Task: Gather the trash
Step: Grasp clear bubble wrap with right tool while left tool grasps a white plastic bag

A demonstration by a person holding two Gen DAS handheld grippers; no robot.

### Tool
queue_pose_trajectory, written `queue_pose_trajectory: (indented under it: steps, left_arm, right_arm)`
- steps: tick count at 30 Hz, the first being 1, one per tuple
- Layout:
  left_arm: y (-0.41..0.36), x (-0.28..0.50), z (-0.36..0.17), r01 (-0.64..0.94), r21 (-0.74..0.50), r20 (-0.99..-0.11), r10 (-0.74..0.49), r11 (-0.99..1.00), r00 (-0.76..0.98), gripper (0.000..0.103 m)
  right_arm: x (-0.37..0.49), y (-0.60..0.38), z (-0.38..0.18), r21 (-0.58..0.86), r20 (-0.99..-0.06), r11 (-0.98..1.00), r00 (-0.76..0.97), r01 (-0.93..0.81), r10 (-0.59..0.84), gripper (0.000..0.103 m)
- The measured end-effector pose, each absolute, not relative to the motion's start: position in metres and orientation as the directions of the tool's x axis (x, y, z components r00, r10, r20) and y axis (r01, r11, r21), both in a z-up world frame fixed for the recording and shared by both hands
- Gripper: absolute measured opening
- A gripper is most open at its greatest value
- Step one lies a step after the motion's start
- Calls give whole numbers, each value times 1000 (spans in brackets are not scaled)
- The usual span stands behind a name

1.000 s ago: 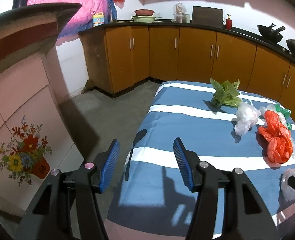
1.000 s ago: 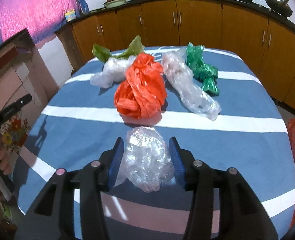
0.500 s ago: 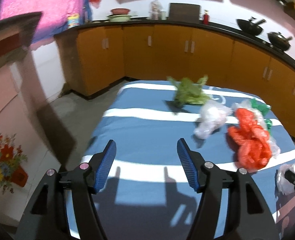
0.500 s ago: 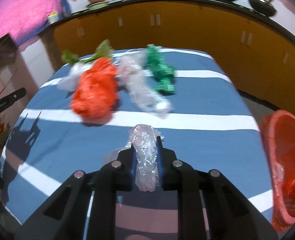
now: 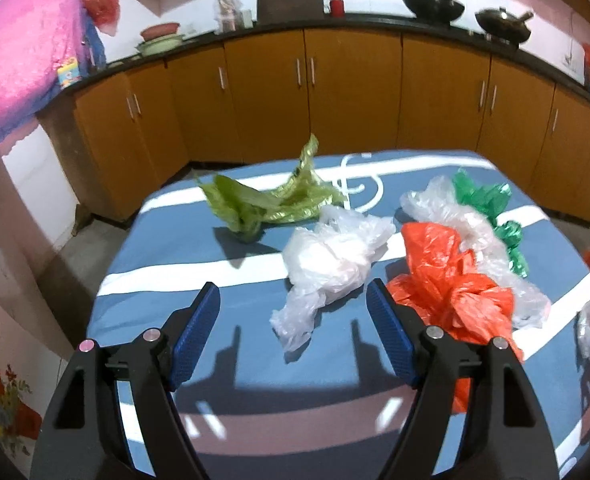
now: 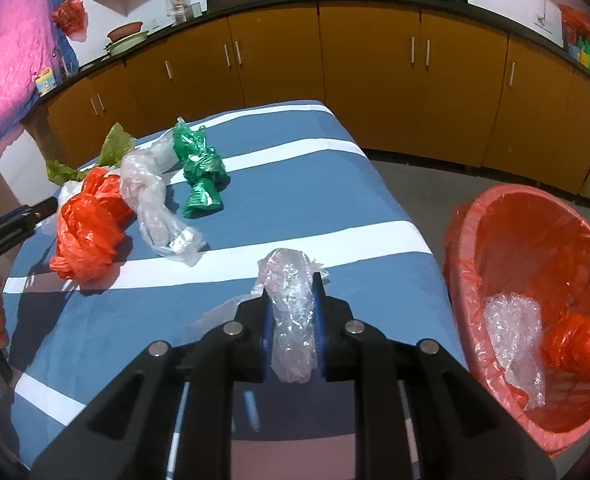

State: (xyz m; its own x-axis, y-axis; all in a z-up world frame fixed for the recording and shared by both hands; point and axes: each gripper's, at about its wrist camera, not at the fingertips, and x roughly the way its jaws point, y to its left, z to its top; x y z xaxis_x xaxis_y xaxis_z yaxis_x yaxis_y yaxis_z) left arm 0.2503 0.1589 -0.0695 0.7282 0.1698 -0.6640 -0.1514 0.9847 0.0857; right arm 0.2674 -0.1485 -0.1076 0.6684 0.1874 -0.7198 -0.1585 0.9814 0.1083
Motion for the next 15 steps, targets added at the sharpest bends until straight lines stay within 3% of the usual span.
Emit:
queue_pose_trajectory:
  steps: [4, 7, 12, 15]
  left_arm:
    - [162, 266, -82, -134, 61, -712, 137, 989, 689, 71]
    - [165, 273, -90, -126, 31, -742, 107, 992, 661, 59]
    - [168, 273, -97, -125, 6, -759, 86, 992, 645, 18]
    - [167, 270, -96, -118, 7, -752, 83, 993, 654, 9]
  right_arm:
    - [268, -151, -110, 122, -718, 980, 668, -155, 195, 18]
    - [269, -153, -111, 133, -717, 980, 668, -151, 200, 18]
    - [269, -155, -113, 138, -716, 979, 668, -148, 202, 18]
    - [268, -155, -113, 138, -716, 980, 669, -144, 200, 18]
